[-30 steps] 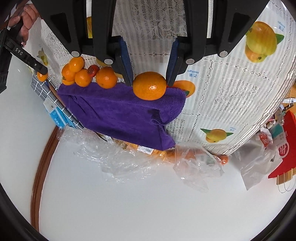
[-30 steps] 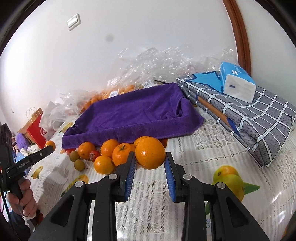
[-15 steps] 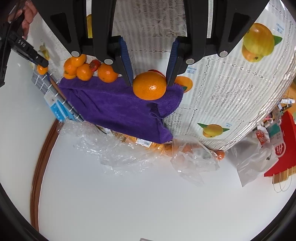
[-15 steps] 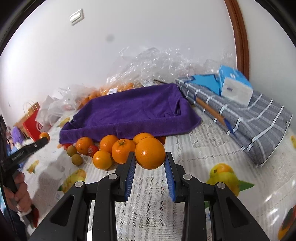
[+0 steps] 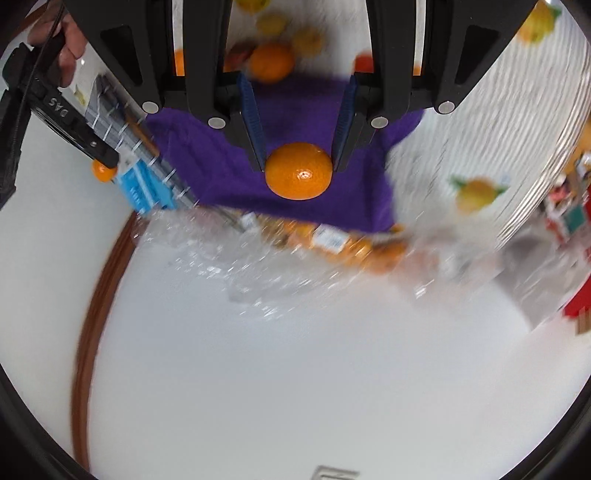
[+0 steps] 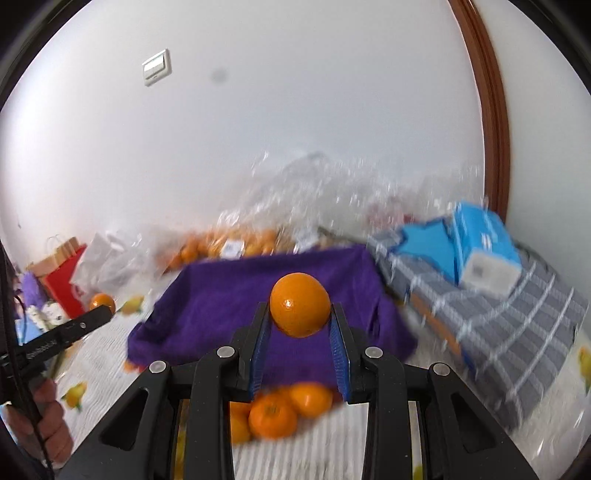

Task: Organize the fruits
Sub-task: 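Lift both held oranges and carry them over the purple towel, then lower both oranges onto the purple towel and open both grippers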

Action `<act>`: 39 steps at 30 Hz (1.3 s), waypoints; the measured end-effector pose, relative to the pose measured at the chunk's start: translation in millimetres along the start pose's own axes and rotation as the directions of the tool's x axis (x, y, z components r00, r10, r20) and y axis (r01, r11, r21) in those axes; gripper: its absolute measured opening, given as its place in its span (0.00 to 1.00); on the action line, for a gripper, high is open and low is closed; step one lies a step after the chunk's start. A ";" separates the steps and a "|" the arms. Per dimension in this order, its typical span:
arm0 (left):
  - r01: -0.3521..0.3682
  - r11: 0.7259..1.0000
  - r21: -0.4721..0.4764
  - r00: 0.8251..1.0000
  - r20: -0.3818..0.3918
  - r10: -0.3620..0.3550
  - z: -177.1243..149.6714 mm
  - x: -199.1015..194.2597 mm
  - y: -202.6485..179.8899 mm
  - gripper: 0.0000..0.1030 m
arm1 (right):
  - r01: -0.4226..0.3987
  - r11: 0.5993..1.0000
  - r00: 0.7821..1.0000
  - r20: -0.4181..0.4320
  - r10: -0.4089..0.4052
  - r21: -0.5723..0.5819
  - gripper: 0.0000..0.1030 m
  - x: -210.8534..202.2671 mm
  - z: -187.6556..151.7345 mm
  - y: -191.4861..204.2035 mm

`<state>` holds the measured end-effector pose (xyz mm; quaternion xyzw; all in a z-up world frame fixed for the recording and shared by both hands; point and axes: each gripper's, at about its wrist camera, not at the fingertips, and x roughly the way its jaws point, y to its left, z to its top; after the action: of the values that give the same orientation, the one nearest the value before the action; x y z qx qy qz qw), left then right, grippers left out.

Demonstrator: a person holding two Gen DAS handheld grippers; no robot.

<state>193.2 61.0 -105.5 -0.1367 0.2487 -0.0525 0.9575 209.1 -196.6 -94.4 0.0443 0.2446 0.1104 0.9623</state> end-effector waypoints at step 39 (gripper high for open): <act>-0.059 0.998 -0.024 0.986 -0.156 0.055 -9.5 122.1 23.5 0.34 | 0.047 0.998 0.965 -0.258 -0.037 0.035 0.30 138.0 -17.5 -21.9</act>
<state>295.5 60.7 -176.7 -0.1385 0.3272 -0.0321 0.9342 323.1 -184.9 -176.4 0.0442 0.3705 0.0897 0.9234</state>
